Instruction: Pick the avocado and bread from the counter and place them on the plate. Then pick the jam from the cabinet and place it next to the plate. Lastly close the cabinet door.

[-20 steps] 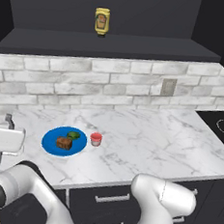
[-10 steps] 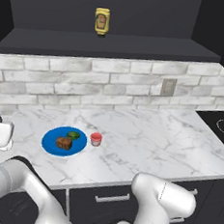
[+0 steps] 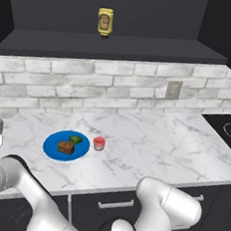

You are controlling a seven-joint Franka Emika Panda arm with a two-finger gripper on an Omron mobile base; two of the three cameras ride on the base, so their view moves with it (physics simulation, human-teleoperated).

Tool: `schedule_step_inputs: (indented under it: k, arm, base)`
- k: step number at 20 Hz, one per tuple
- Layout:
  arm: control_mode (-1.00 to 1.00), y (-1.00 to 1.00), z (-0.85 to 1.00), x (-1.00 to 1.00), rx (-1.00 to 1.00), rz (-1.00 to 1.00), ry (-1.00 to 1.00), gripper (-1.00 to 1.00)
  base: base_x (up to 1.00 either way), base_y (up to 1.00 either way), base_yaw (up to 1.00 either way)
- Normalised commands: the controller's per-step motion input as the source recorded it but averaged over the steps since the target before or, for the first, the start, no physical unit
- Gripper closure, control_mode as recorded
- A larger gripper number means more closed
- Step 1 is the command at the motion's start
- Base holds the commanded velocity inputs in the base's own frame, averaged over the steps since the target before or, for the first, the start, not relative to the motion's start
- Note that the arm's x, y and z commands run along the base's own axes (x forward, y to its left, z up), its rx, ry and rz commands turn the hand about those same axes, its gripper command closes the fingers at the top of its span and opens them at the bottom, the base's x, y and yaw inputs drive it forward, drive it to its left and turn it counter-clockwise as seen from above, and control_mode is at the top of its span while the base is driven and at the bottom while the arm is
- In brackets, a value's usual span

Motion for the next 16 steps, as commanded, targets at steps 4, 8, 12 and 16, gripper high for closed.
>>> schedule_step_inputs:
  k: [4,8,12,16]
  arm:
    - [-1.00,0.09,0.13,0.02,-0.01,-0.02,-0.01,-1.00]
    - [-1.00,0.00,0.33,0.00,0.00,-0.02,-0.08,-1.00]
    - [-1.00,-0.07,0.40,0.00,0.01,-0.01,-0.12,-1.00]
    - [-1.00,-0.16,0.33,0.03,0.02,0.00,-0.10,-1.00]
  base:
    - [0.00,0.00,0.00]
    - [0.00,0.00,0.00]
    - [0.00,0.00,0.00]
    - [0.00,0.00,0.00]
